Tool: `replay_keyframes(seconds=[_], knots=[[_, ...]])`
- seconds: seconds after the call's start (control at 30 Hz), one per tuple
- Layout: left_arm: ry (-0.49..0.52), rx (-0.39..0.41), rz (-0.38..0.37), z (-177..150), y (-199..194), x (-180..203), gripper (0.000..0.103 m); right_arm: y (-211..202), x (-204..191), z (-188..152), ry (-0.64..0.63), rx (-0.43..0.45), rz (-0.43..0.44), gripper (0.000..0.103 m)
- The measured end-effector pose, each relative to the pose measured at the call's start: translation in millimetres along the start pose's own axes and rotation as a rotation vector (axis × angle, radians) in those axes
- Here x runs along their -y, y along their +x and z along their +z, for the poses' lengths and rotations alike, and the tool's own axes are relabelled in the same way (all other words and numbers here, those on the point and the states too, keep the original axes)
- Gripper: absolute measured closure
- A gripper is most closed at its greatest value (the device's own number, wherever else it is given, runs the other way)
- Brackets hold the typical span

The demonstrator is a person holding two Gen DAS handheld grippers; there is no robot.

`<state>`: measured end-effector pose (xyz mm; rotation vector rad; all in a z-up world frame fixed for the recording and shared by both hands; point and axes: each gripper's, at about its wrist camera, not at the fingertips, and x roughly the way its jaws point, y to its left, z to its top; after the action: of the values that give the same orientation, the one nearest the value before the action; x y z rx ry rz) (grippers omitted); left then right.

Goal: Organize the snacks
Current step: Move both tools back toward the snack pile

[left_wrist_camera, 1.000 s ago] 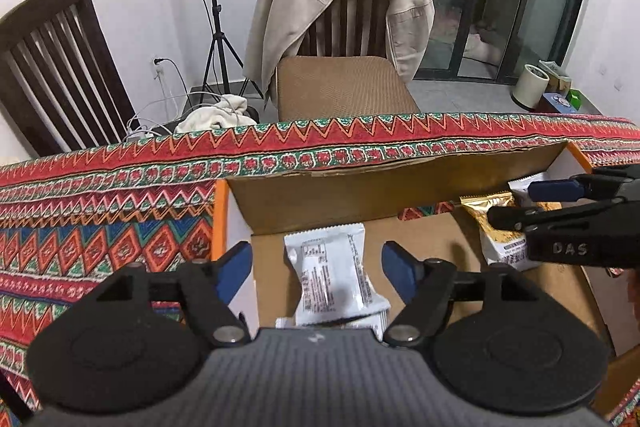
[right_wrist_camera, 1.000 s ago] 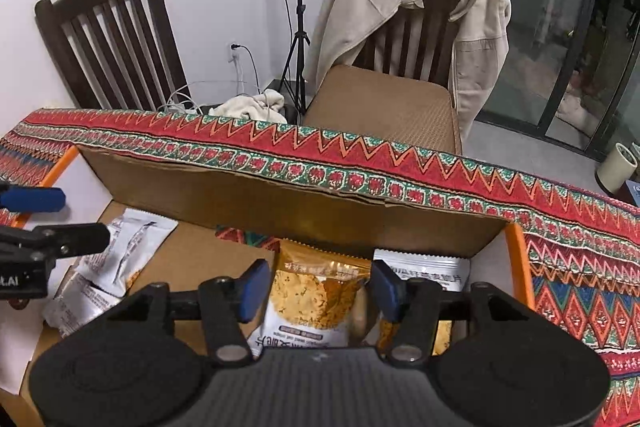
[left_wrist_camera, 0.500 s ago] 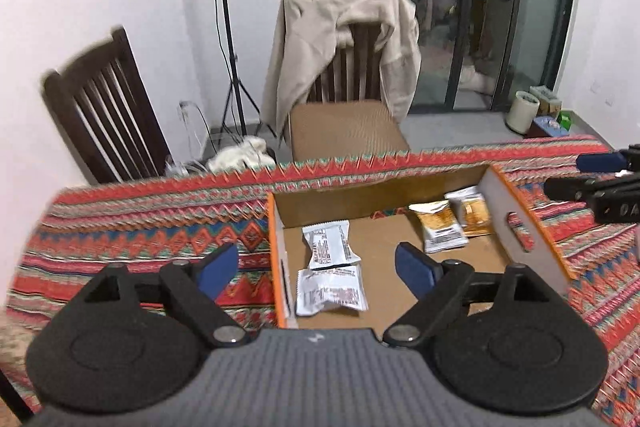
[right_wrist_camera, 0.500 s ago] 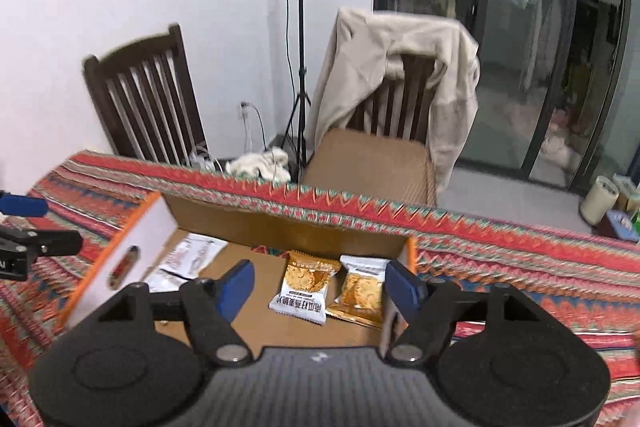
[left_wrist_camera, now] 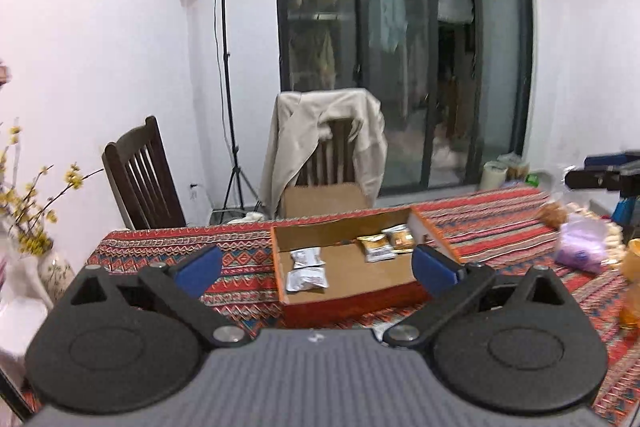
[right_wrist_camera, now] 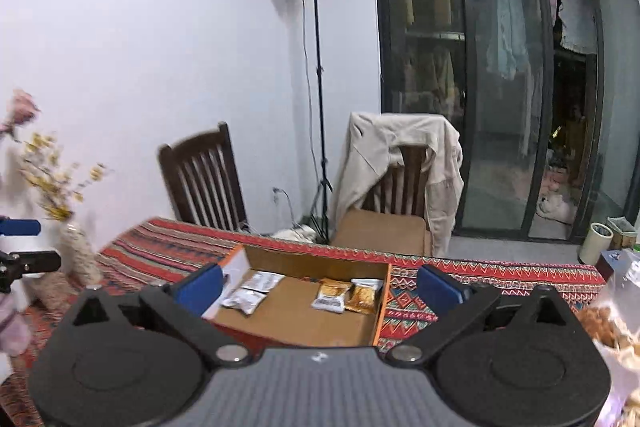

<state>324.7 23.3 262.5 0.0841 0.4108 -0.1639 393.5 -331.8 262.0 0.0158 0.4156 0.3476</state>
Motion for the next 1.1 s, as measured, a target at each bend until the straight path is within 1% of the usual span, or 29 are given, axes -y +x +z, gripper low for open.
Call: replay_keyframes(seconds=[0.1, 0.2, 0.3, 0.37, 0.47, 0.53, 0.63, 0.8, 0.93, 1.1], knots=[[-0.009, 0.052, -0.002, -24, -41, 9, 0.0, -48, -7, -28, -0.008, 0.048, 0.015, 0.0], [-0.008, 0.089, -0.004, -53, -71, 16, 0.0, -88, -18, -57, -0.03, 0.091, 0.023, 0.0], [0.007, 0.144, -0.005, -86, -101, 22, 0.0, -123, -31, -92, -0.063, 0.134, 0.022, 0.0], [0.0, 0.15, 0.018, -107, -116, 26, 0.0, -142, -41, -116, -0.083, 0.152, 0.015, 0.0], [0.003, 0.155, 0.033, -135, -137, 35, 0.0, -166, -55, -147, -0.119, 0.155, 0.007, 0.0], [0.003, 0.161, 0.044, -155, -150, 42, 0.0, -176, -61, -164, -0.133, 0.155, -0.002, 0.0], [-0.017, 0.157, 0.04, -184, -164, 50, 0.0, -190, -70, -191, -0.135, 0.167, -0.015, 0.0], [-0.07, 0.149, 0.049, -223, -178, 57, 0.0, -206, -83, -239, -0.098, 0.163, 0.0, 0.0], [-0.122, 0.108, 0.048, -252, -182, 51, 0.0, -210, -94, -280, -0.066, 0.132, -0.02, 0.0], [-0.111, 0.049, 0.097, -275, -169, 45, 0.0, -202, -110, -329, -0.083, 0.101, -0.039, 0.0]])
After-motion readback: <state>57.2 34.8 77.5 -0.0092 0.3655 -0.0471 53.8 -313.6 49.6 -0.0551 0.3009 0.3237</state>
